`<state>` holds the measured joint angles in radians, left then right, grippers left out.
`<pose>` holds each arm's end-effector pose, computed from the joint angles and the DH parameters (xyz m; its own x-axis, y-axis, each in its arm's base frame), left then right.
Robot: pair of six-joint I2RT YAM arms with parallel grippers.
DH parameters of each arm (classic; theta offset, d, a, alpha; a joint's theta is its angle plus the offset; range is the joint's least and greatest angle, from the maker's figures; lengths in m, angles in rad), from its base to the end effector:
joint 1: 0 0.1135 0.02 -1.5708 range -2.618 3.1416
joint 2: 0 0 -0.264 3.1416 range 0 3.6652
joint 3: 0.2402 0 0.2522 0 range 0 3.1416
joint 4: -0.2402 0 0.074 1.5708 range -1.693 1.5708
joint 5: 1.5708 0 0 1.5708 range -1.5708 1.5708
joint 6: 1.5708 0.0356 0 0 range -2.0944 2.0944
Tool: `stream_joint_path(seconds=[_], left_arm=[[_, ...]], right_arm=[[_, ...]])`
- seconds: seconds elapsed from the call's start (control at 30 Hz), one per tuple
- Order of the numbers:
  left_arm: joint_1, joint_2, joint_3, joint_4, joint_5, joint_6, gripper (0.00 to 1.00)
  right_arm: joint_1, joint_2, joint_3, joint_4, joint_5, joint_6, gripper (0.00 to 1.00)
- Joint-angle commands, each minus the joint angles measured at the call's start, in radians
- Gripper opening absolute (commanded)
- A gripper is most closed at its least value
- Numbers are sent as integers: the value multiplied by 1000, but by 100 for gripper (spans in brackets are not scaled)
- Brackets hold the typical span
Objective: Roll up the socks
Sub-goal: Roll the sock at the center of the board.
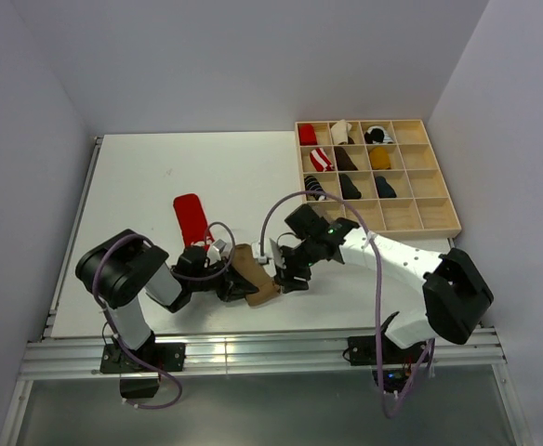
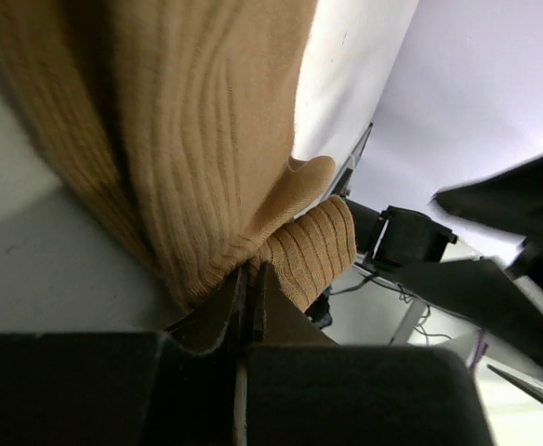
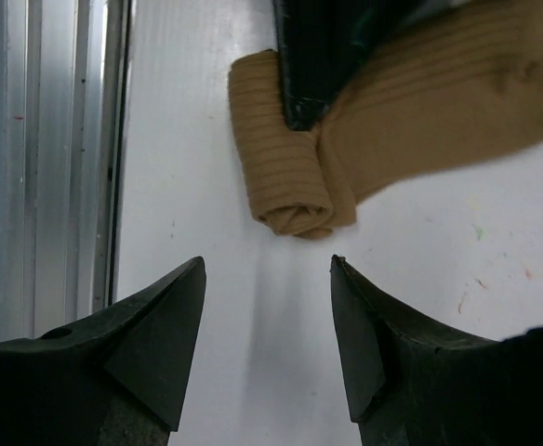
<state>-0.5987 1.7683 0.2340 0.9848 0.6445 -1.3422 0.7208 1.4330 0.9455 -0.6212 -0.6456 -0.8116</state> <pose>0.1763 -0.1462 0.0763 -0.9488 -0.2952 0.1124 -0.2222 0.3709 -0.9017 0.1917 0.1969 0.2216 0.0657 -0.7135 -0.6976 -0.9894 -0.1373 0.0473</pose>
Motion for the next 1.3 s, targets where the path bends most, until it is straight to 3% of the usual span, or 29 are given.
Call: stream_joint_path(seconds=[0.0, 0.27, 0.53, 0.8, 1.03, 1.13, 1.27], left_arm=[[-1, 55, -32, -140, 17, -8, 0], [2, 95, -47, -87, 41, -41, 0], [2, 91, -38, -98, 52, -35, 0], [2, 82, -32, -118, 67, -18, 0], [2, 71, -24, -121, 89, -8, 0], [4, 37, 2, -204, 80, 27, 0], [7, -51, 56, -348, 63, 92, 0]], right_arm=[[74, -52, -40, 126, 90, -41, 64], [181, -66, -89, 167, 164, -77, 67], [304, -25, -140, 259, 300, -72, 64], [336, 49, -120, 308, 377, -72, 59], [339, 105, -99, 292, 385, -74, 42], [339, 139, -71, 242, 368, -77, 33], [339, 168, -41, 128, 343, -93, 30]])
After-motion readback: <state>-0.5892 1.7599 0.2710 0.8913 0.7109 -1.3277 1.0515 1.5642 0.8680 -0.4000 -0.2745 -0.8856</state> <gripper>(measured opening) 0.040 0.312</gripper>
